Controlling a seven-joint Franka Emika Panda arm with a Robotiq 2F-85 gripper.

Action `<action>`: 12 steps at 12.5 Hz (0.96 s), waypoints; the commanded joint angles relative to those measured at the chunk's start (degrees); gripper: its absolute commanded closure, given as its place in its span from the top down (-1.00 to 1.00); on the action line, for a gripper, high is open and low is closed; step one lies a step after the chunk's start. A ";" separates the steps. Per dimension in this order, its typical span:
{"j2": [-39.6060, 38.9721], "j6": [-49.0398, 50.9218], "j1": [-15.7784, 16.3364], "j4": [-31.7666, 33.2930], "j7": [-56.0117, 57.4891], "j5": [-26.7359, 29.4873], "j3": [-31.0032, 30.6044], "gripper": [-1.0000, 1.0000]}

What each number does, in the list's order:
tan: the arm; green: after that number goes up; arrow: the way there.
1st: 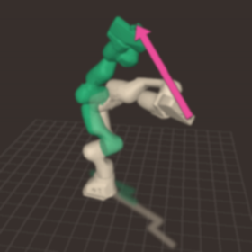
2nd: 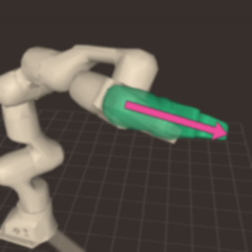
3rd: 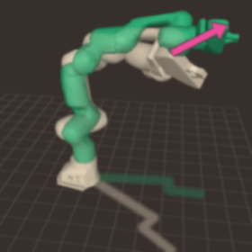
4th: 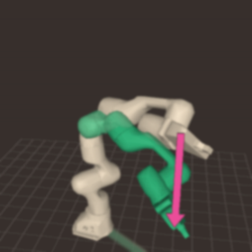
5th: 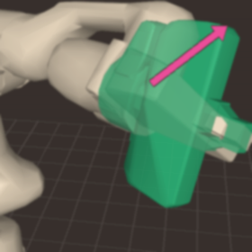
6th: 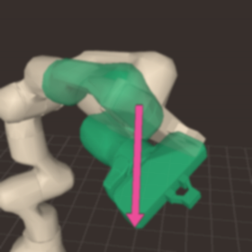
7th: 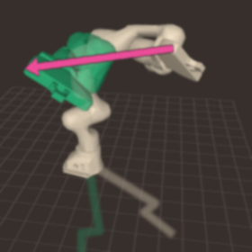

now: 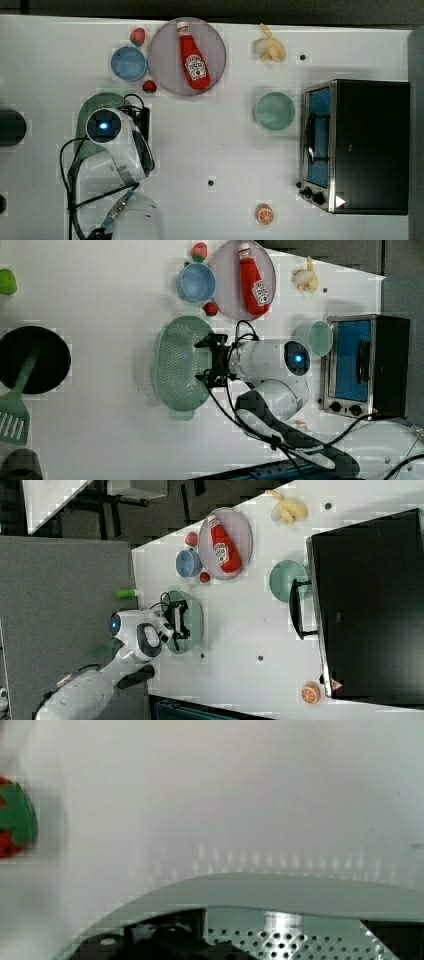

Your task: Drag strainer left to right.

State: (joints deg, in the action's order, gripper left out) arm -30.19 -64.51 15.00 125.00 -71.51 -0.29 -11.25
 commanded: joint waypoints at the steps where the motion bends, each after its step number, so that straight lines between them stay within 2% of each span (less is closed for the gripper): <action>1: 3.45 0.23 -4.03 5.25 6.18 -0.35 2.07 1.00; 12: 7.62 0.01 -12.39 10.54 26.44 -0.34 8.46 1.00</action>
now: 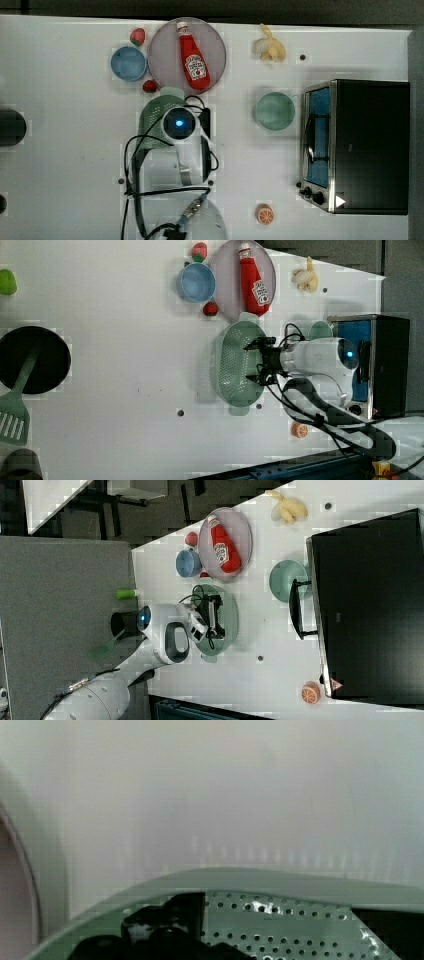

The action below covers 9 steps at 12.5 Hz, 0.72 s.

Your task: Drag strainer left to right.

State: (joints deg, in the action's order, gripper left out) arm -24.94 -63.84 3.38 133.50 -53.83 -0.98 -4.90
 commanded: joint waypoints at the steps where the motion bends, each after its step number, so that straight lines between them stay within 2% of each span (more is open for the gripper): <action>1: 2.51 -0.71 -1.25 2.21 10.22 0.34 3.02 1.00; 9: 2.78 -1.69 -2.30 2.40 20.21 0.35 10.47 1.00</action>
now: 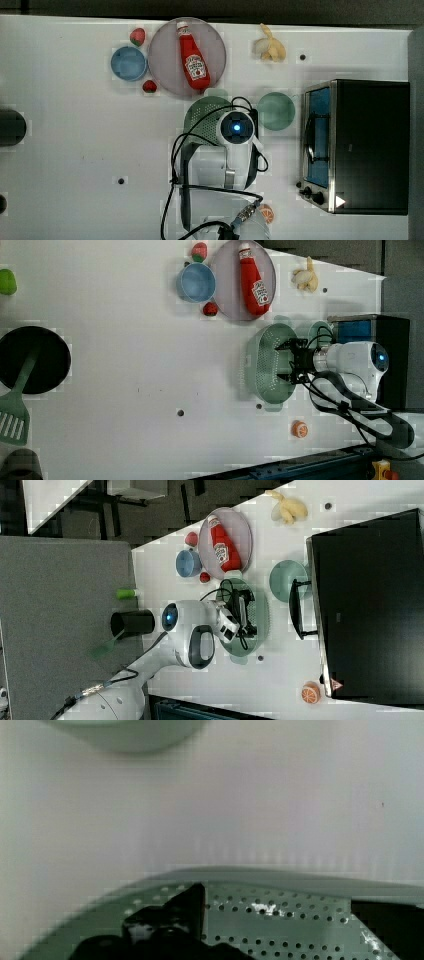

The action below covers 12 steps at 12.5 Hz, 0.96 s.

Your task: Drag strainer left to right.

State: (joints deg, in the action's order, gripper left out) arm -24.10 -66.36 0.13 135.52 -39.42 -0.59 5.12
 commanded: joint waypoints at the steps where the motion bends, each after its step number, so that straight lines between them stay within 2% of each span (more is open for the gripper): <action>1: 1.94 0.81 0.90 0.41 7.63 -0.05 1.49 1.00; 4: 1.96 0.75 0.69 0.35 12.12 -0.05 4.02 1.00; 7: 3.17 1.10 0.78 -0.18 12.18 -0.04 3.13 1.00; 10: 8.85 7.49 0.93 -0.12 12.26 -0.04 -0.45 1.00; 12: 15.18 12.96 1.01 -0.26 16.10 -0.04 -3.10 1.00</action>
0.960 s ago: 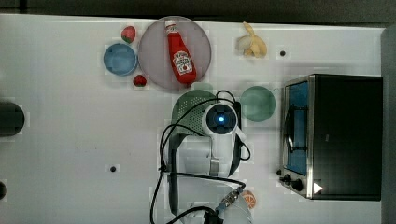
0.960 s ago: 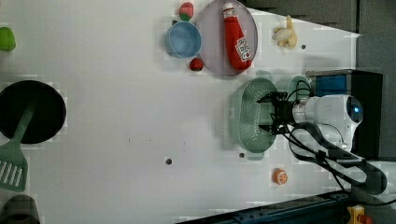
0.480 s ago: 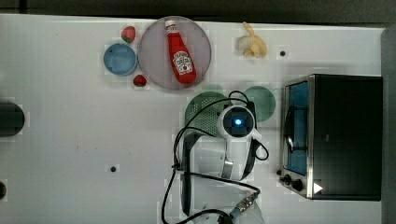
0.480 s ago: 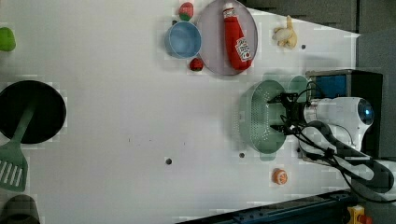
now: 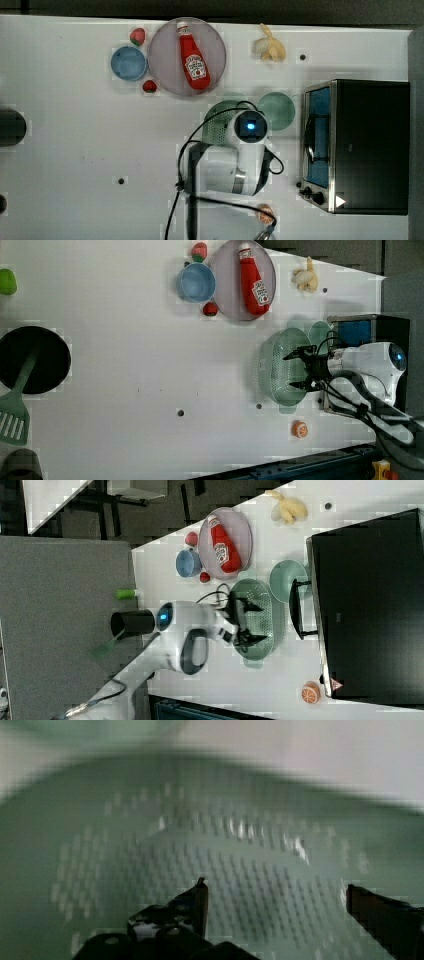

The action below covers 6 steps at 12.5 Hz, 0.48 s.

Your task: Drag strainer left to right.

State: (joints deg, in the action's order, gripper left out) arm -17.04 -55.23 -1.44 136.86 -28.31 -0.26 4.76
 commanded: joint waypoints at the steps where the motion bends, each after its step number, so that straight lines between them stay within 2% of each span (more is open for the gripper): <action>1: 11.49 4.13 2.61 -1.60 8.43 -0.37 -3.99 1.00; 6: 28.75 14.02 2.62 -1.54 25.40 -0.37 -6.54 1.00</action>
State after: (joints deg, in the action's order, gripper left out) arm 11.38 -43.53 2.88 135.85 -10.81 -1.05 -2.94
